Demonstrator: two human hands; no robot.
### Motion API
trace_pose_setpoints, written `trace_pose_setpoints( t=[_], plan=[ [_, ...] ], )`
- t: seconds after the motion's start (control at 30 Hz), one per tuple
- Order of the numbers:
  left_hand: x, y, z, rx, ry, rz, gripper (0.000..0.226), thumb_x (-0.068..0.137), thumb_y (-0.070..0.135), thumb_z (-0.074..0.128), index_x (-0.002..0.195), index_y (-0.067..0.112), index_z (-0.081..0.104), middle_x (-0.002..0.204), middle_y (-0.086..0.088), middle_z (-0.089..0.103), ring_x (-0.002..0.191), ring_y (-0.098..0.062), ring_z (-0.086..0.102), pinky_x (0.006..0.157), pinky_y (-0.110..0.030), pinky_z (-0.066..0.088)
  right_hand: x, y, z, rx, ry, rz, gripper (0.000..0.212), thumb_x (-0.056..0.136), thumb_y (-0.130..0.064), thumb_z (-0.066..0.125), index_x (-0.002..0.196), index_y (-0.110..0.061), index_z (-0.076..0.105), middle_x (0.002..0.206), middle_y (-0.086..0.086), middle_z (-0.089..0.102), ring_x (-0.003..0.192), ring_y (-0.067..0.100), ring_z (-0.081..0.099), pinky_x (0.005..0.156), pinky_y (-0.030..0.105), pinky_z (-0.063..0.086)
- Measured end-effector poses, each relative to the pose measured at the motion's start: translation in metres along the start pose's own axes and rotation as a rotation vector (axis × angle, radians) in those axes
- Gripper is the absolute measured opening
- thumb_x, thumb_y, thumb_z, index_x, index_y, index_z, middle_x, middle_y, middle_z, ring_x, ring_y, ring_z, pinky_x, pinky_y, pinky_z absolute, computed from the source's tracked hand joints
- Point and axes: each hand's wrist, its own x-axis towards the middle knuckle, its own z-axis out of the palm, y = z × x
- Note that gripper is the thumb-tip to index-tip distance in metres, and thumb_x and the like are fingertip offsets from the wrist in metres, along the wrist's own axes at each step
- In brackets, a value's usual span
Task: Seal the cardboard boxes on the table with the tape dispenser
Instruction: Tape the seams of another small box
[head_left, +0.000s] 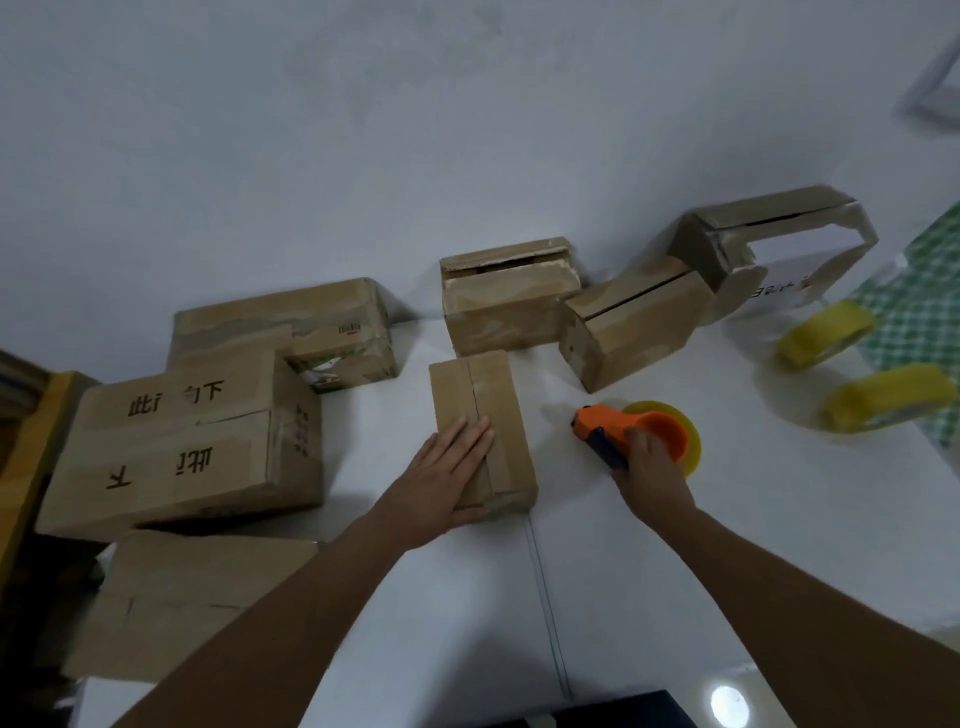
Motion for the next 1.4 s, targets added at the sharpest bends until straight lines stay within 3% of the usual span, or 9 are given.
trace_pose_setpoints(
  t=[0.13,0.27,0.43,0.53,0.73,0.83,0.97,1.13,1.4],
  plan=[
    [-0.009,0.008,0.004,-0.105,0.205,-0.032,0.076,0.091,0.027,0.067,0.155,0.02,0.028,0.157,-0.005,0.027,0.141,-0.026,0.031,0.117,-0.04,0.031,0.002,0.007,0.007,-0.177,-0.044,-0.043,0.076,0.095,-0.017,0.056,0.154,-0.025,0.008,0.134,0.017,0.046,0.118,0.036,0.05,0.094,0.047,0.047],
    [-0.012,0.007,0.008,-0.156,0.245,-0.037,0.068,0.092,0.017,0.066,0.152,0.02,0.036,0.154,-0.002,0.035,0.145,-0.022,0.028,0.119,-0.036,0.028,0.002,0.01,-0.002,-0.197,-0.044,0.037,0.077,0.095,-0.008,0.049,0.156,-0.02,0.002,0.139,0.016,0.044,0.119,0.034,0.052,0.092,0.043,0.048],
    [-0.002,0.01,0.009,-0.184,0.256,-0.032,0.068,0.091,0.016,0.069,0.151,0.02,0.039,0.153,-0.001,0.037,0.145,-0.022,0.028,0.118,-0.035,0.029,-0.006,-0.015,-0.029,0.077,-0.057,-0.005,0.055,0.1,-0.007,0.04,0.151,-0.002,0.019,0.137,0.02,0.05,0.121,0.032,0.049,0.093,0.031,0.036],
    [0.009,0.015,0.009,-0.229,0.257,-0.077,0.068,0.093,0.016,0.066,0.153,0.022,0.034,0.156,0.002,0.032,0.147,-0.02,0.023,0.119,-0.032,0.025,-0.029,-0.018,-0.035,0.305,-0.039,-0.092,0.047,0.102,-0.008,0.036,0.149,-0.01,0.032,0.143,0.013,0.047,0.129,0.028,0.047,0.096,0.027,0.037],
    [0.021,0.017,-0.009,-0.255,0.253,-0.078,0.056,0.097,0.023,0.06,0.15,0.019,0.04,0.154,-0.002,0.036,0.141,-0.022,0.033,0.113,-0.024,0.026,-0.058,-0.023,-0.056,0.664,-0.07,0.029,0.03,0.103,-0.023,0.041,0.131,-0.02,0.054,0.116,0.002,0.065,0.101,0.016,0.062,0.088,0.036,0.051],
    [0.023,0.027,-0.029,-0.352,0.272,-0.166,0.042,0.101,0.027,0.053,0.142,0.017,0.051,0.147,0.0,0.046,0.129,-0.017,0.047,0.104,-0.02,0.033,-0.064,-0.03,-0.069,0.624,-0.014,-0.028,0.026,0.101,-0.037,0.046,0.119,-0.023,0.057,0.103,-0.004,0.066,0.09,0.008,0.062,0.076,0.03,0.053],
    [0.025,0.052,-0.058,-0.874,0.283,-0.504,0.03,0.103,0.031,0.049,0.129,0.024,0.062,0.13,0.003,0.061,0.114,-0.014,0.057,0.092,-0.022,0.045,-0.071,-0.036,-0.077,0.504,-0.001,-0.101,0.025,0.099,-0.042,0.048,0.114,-0.023,0.055,0.099,-0.008,0.064,0.084,0.002,0.06,0.06,0.017,0.043],
    [0.03,0.066,-0.075,-1.732,-0.005,-0.728,0.041,0.102,0.041,0.048,0.123,0.008,0.062,0.112,-0.01,0.073,0.108,-0.022,0.068,0.1,-0.037,0.051,-0.078,-0.041,-0.074,0.475,0.04,-0.118,0.024,0.097,-0.048,0.049,0.098,-0.025,0.058,0.092,-0.006,0.067,0.08,0.007,0.064,0.064,0.022,0.05],
    [0.028,0.071,-0.078,-1.855,0.006,-0.747,0.041,0.092,0.032,0.066,0.124,0.007,0.062,0.116,-0.015,0.071,0.111,-0.023,0.066,0.088,-0.03,0.055,-0.08,-0.05,-0.079,0.482,0.069,-0.124,0.028,0.092,-0.059,0.048,0.089,-0.032,0.054,0.088,-0.011,0.067,0.077,0.005,0.065,0.06,0.018,0.051]
  ],
)
